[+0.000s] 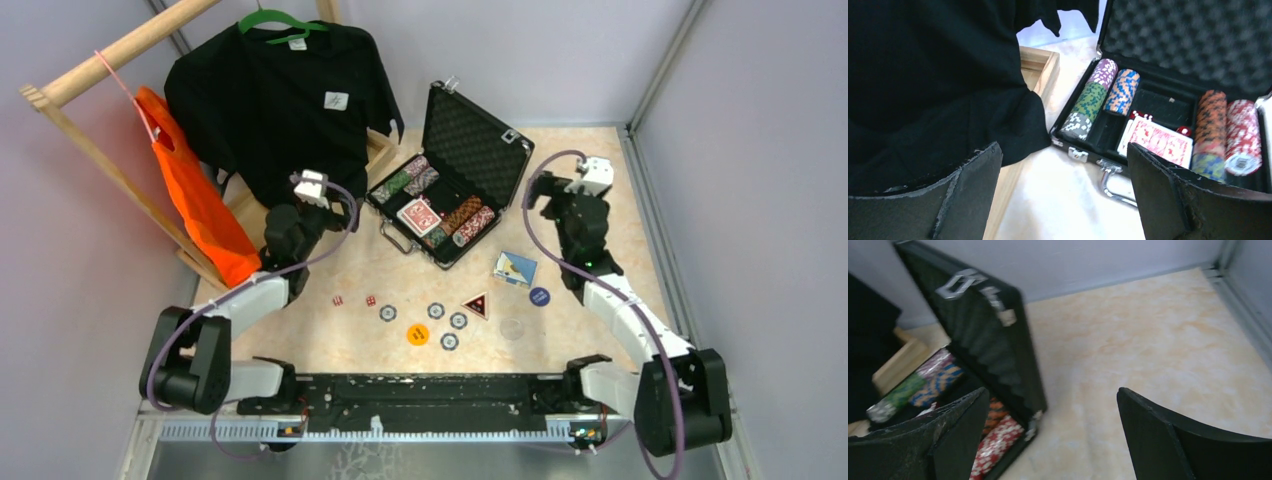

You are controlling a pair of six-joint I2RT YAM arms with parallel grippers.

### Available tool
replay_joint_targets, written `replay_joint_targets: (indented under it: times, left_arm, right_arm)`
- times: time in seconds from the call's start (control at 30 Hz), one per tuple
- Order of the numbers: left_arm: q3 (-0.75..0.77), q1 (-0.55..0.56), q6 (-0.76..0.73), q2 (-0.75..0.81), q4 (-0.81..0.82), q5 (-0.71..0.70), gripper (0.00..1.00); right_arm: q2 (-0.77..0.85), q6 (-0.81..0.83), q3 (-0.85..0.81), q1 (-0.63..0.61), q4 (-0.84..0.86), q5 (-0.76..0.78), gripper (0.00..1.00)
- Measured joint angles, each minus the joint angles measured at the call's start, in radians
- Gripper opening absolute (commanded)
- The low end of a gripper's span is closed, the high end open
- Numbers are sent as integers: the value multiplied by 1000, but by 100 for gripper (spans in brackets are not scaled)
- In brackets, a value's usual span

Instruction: Pack up texas hold em set

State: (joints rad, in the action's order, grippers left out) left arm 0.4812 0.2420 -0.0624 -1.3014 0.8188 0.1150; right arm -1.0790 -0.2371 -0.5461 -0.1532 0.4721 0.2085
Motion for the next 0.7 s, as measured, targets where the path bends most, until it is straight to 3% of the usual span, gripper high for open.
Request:
replay_joint_targets:
  times: [0.17, 0.2, 0.27, 0.3, 0.33, 0.37, 0.57, 0.7]
  left_arm:
    - [156, 42, 155, 8, -243, -90, 99]
    - [166, 60, 179, 11, -267, -114, 99]
    - [146, 91, 211, 20, -304, -144, 99]
    - [133, 98, 220, 23, -316, -149, 99]
    - [109, 108, 233, 28, -334, -157, 99]
    - [87, 114, 244, 32, -352, -165, 99]
    - [3, 116, 326, 48, -426, -201, 99]
    - [-12, 116, 370, 56, -420, -233, 99]
  right_arm:
    - [-32, -51, -116, -154, -171, -20, 98]
    - [-45, -66, -116, -176, -190, -24, 87]
    - [-89, -101, -115, -215, -220, -27, 37]
    - [-107, -100, -115, -229, -228, -26, 19]
    - [-132, -110, -116, -255, -241, -9, 6]
    - [-158, -118, -119, -293, -259, 24, 0]
    - [-292, -79, -223, -667, -383, 470, 0]
    - [-381, -120, -404, -747, -506, 680, 0]
